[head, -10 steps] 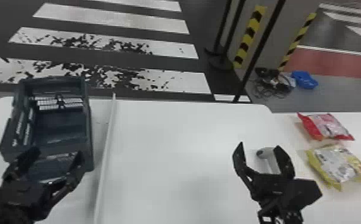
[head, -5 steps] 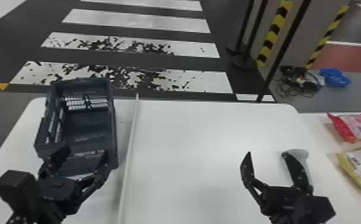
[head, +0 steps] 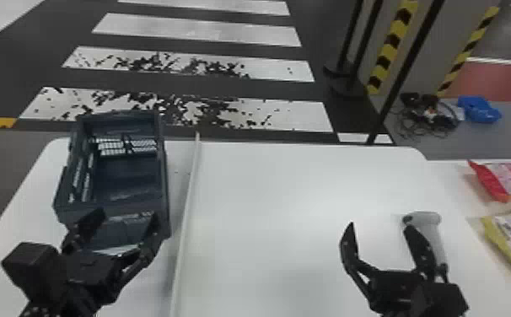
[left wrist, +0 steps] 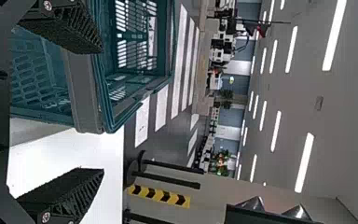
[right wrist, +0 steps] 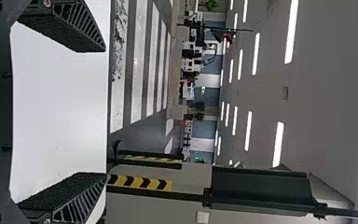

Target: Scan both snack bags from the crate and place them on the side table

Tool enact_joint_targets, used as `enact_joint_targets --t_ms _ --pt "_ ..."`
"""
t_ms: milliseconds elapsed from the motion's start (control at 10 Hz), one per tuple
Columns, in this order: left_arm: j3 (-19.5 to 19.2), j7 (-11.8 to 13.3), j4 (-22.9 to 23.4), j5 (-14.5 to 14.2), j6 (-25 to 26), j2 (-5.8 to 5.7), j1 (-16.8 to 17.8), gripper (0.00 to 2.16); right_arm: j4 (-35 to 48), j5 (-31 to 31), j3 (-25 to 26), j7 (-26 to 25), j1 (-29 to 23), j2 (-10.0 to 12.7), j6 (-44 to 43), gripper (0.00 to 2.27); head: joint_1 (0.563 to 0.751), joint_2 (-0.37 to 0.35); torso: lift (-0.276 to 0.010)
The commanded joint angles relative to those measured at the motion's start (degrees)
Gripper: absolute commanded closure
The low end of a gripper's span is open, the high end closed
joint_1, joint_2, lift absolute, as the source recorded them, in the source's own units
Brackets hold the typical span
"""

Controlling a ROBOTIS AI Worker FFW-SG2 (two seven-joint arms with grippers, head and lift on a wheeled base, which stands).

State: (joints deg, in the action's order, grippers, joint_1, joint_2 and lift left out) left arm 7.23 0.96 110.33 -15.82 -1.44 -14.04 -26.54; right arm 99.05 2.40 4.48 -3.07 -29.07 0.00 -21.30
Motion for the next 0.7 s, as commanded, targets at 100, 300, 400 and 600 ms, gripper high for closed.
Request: enact_joint_targets --t_ms 100,300,400,600 --pt "-0.2 -0.2 0.2 0.4 0.0 0.15 -0.4 0.09 -0.2 0.0 -0.1 0.0 0.0 0.1 0.0 0.04 0.695 -0.117 -0.095" --pt "-0.2 -0.3 0.6 0.7 0.0 0.32 -0.8 0.09 -0.2 -0.1 -0.1 0.0 -0.2 0.1 -0.2 0.04 0.695 -0.115 -0.095" --pt "-0.2 -0.3 0.8 1.1 -0.2 0.41 -1.1 0.09 -0.2 -0.2 -0.1 0.0 -0.3 0.1 -0.2 0.04 0.695 -0.115 -0.095" --pt "-0.2 -0.3 0.9 1.2 -0.2 0.50 -1.1 0.09 -0.1 -0.3 -0.1 0.0 -0.4 0.1 -0.2 0.04 0.695 -0.116 -0.095"
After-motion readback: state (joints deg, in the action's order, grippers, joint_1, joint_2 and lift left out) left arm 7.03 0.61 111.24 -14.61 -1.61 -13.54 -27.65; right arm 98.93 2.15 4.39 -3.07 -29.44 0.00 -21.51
